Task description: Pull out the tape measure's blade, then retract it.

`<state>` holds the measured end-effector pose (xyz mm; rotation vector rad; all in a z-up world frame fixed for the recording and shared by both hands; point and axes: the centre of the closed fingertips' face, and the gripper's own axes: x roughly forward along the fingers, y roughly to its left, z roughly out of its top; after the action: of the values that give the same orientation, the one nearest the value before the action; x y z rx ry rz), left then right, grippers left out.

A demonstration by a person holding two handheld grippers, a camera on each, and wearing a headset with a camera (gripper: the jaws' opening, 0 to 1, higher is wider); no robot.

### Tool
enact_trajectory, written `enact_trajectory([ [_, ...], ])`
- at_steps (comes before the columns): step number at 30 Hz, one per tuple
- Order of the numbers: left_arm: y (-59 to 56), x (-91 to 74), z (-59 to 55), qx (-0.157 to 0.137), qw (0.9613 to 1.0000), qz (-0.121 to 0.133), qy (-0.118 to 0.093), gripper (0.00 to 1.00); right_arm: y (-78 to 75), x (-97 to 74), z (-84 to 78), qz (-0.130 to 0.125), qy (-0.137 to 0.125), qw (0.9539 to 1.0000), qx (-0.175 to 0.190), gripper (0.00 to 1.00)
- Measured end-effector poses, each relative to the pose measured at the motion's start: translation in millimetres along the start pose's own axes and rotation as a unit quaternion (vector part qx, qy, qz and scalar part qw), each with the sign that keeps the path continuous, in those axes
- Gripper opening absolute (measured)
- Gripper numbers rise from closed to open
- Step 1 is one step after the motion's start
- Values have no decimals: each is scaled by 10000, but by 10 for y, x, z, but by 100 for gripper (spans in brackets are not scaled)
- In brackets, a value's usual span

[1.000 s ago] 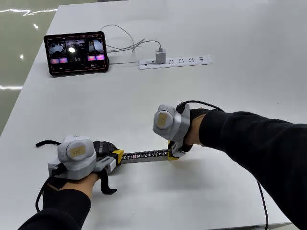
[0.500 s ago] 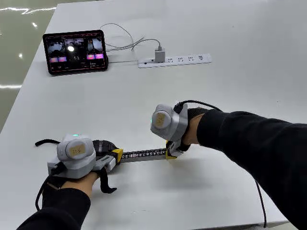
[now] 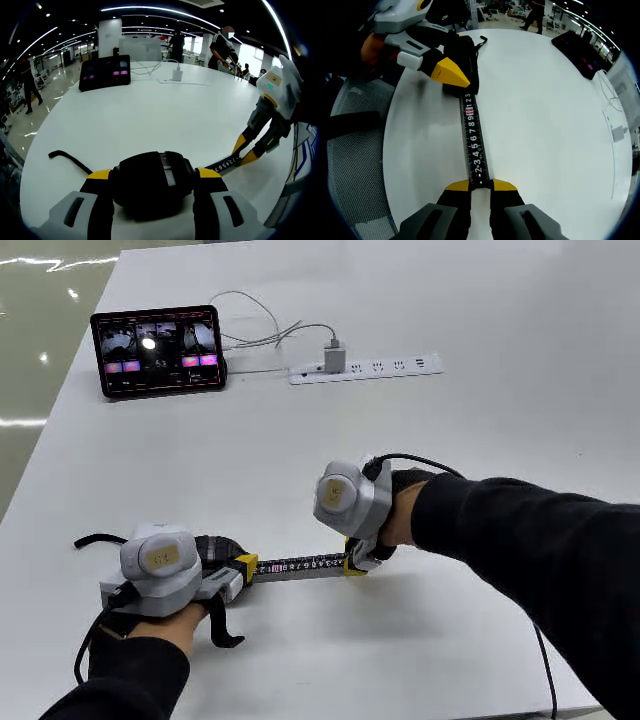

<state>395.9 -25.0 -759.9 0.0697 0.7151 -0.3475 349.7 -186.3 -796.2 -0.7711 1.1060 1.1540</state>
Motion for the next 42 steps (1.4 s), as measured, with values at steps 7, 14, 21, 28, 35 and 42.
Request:
enact_trajectory([
  [7,1,4,-2,1,10000,-9,16,59,5,6,18,24,7,10000,-22,9],
  [14,4,7,0,-5,10000,-12,-1,59,0,15,40,18,-35,10000,-19,9],
  [21,7,11,-2,-15,10000,-12,4,59,1,28,66,9,-44,10000,-35,9],
  [28,4,9,0,-10,10000,-20,8,59,-3,33,83,10,-78,10000,-37,9],
  [35,0,8,0,-24,10000,-23,4,59,-4,43,104,4,-76,9999,-78,9],
  [42,-2,8,1,-30,10000,-33,18,59,-5,47,124,-13,-74,9999,-111,9],
])
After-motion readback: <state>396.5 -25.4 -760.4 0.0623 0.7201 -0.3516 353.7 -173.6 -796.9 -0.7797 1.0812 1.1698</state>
